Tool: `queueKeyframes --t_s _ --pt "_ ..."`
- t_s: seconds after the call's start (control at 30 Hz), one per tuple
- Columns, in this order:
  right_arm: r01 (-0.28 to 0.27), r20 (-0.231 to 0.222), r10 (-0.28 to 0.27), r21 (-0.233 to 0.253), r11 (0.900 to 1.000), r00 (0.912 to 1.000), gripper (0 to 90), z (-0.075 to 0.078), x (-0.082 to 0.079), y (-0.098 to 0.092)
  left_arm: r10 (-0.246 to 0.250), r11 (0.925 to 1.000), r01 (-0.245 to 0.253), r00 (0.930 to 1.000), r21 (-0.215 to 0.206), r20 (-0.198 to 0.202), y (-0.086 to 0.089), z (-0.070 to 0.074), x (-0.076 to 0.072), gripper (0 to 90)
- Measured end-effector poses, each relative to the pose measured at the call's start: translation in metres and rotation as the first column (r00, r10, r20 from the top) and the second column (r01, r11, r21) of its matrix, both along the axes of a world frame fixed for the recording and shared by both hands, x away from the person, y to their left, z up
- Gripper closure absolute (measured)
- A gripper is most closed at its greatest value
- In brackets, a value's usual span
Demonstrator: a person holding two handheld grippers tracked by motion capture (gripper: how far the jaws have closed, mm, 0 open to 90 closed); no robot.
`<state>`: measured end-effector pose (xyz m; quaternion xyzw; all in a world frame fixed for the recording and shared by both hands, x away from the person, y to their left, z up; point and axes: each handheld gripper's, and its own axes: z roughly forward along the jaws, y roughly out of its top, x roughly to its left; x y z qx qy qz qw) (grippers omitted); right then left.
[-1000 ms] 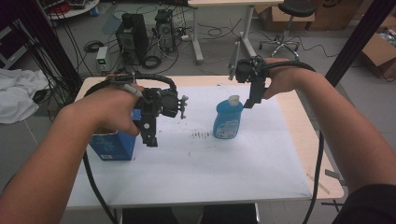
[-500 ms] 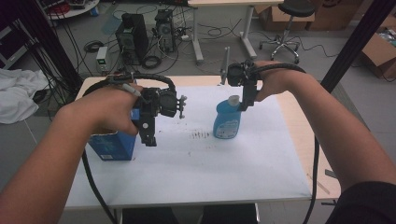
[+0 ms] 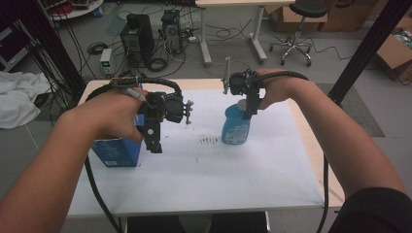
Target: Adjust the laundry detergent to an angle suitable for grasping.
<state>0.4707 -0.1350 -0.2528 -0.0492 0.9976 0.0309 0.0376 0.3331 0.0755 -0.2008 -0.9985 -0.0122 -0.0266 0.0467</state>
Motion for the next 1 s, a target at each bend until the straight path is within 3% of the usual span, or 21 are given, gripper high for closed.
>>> queueKeyframes --t_s 0.2,1.0 --pt "0.011 -0.011 -0.011 -0.010 1.000 0.9999 0.0 -0.013 0.003 0.000 -0.002 1.0000 0.002 1.0000 0.003 -0.004 0.000 -0.002 0.001 0.1" --pt "0.016 -0.024 -0.016 -0.012 1.000 0.9996 0.0 -0.037 0.007 0.003 0.001 1.0000 -0.001 0.9999 -0.002 -0.014 0.002 -0.011 0.003 0.1"
